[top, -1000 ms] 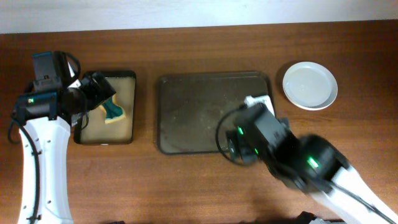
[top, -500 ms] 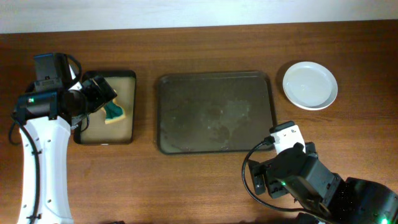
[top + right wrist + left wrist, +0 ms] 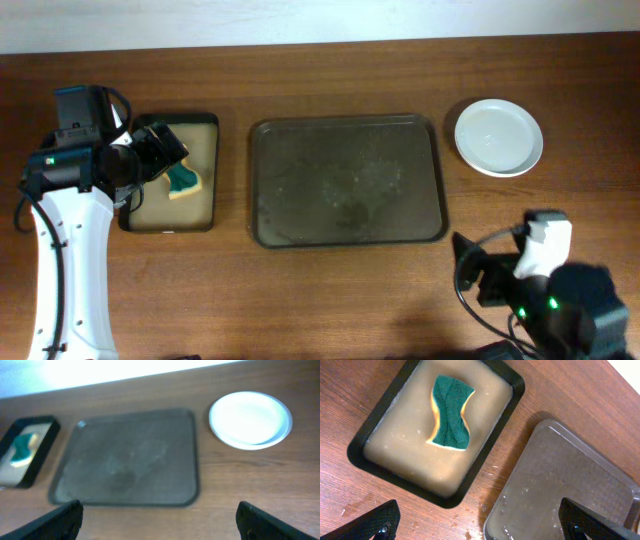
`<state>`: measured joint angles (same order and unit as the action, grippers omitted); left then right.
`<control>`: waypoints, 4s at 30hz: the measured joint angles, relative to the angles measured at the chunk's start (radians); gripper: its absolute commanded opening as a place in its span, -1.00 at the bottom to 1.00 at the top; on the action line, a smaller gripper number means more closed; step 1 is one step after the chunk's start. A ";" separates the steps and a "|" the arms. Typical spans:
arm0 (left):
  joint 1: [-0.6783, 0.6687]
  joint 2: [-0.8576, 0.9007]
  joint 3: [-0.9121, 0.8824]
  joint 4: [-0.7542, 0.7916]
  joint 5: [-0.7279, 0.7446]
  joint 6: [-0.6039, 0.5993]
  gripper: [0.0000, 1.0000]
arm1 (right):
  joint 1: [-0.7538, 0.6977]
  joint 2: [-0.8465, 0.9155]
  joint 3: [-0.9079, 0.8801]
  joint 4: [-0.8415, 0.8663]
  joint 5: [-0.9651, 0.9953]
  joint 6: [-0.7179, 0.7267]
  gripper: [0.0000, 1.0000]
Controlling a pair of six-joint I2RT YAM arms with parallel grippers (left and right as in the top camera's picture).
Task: Clean dirty plates on tray and stack at the side
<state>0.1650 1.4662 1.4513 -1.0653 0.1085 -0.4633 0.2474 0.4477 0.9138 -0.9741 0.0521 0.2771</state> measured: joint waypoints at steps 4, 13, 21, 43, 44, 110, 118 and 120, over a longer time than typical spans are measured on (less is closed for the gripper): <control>0.000 0.000 0.000 0.000 0.000 0.000 0.99 | -0.220 -0.233 -0.182 0.087 -0.082 -0.054 0.97; 0.000 0.000 0.000 0.000 0.000 0.000 0.99 | -0.335 -0.434 -0.497 0.393 -0.230 -0.076 0.97; 0.000 0.000 0.000 0.000 0.000 0.000 0.99 | -0.335 -0.435 -0.723 0.671 -0.239 -0.077 0.97; 0.000 0.000 0.000 0.000 0.000 0.000 0.99 | -0.266 -0.436 -0.898 0.894 -0.055 -0.144 0.97; 0.000 0.000 0.000 0.000 0.000 0.000 0.99 | -0.266 -0.436 -0.898 0.894 -0.055 -0.145 0.97; -0.152 -1.450 -1.435 1.001 -0.209 0.325 0.99 | -0.266 -0.437 -0.899 0.896 -0.048 -0.146 0.97; -0.132 -1.450 -1.435 0.990 -0.209 0.325 0.99 | -0.266 -0.437 -0.899 0.896 -0.049 -0.146 0.97; -0.132 -1.450 -1.435 0.990 -0.209 0.325 0.99 | -0.266 -0.437 -0.899 0.896 -0.048 -0.147 0.97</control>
<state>0.0326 0.0158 0.0166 -0.0753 -0.1009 -0.1379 -0.0185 0.0109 0.0147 -0.0784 0.0036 0.1303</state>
